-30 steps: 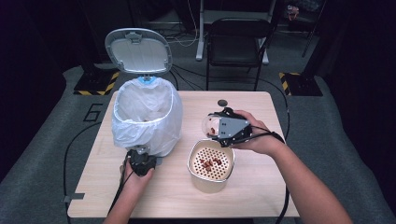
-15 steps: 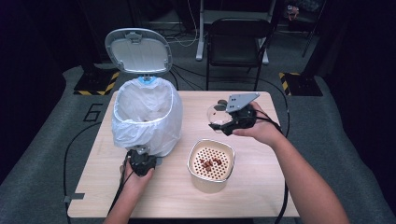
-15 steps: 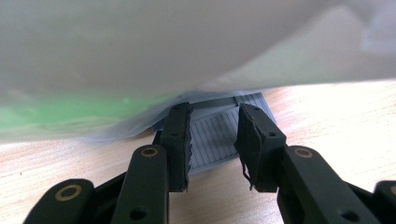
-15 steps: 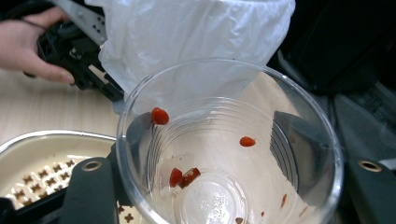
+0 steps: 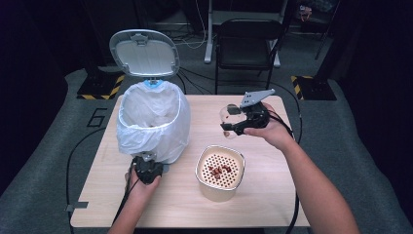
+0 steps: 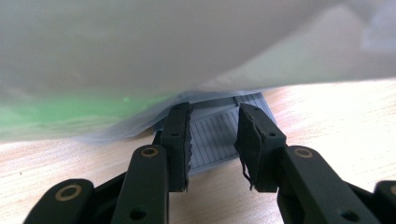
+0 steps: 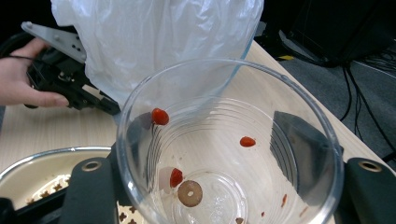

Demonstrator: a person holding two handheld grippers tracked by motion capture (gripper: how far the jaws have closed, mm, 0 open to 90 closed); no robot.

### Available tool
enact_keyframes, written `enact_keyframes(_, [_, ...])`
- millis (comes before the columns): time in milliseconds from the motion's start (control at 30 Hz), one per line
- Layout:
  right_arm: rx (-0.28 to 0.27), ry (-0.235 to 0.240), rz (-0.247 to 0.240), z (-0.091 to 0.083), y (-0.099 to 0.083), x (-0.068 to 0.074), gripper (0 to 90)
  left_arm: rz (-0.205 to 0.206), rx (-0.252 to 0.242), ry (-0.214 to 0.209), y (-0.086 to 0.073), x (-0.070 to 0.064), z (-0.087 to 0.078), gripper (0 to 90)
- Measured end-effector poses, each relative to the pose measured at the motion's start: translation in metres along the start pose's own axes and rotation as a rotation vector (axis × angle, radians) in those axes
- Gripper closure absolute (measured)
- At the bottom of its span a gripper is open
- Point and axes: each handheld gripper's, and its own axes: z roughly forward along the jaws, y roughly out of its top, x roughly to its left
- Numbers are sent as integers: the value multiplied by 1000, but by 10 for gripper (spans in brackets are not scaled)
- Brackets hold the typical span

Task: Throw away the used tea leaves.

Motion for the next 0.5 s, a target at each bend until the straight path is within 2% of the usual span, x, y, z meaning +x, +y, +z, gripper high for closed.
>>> enact_keyframes(300, [-38,13,34,-4,10,3,335,-1,-1,0,0,0,0,649])
enact_keyframes(500, [-31,4,46,-5,23,6,338,-1,-1,0,0,0,0,649])
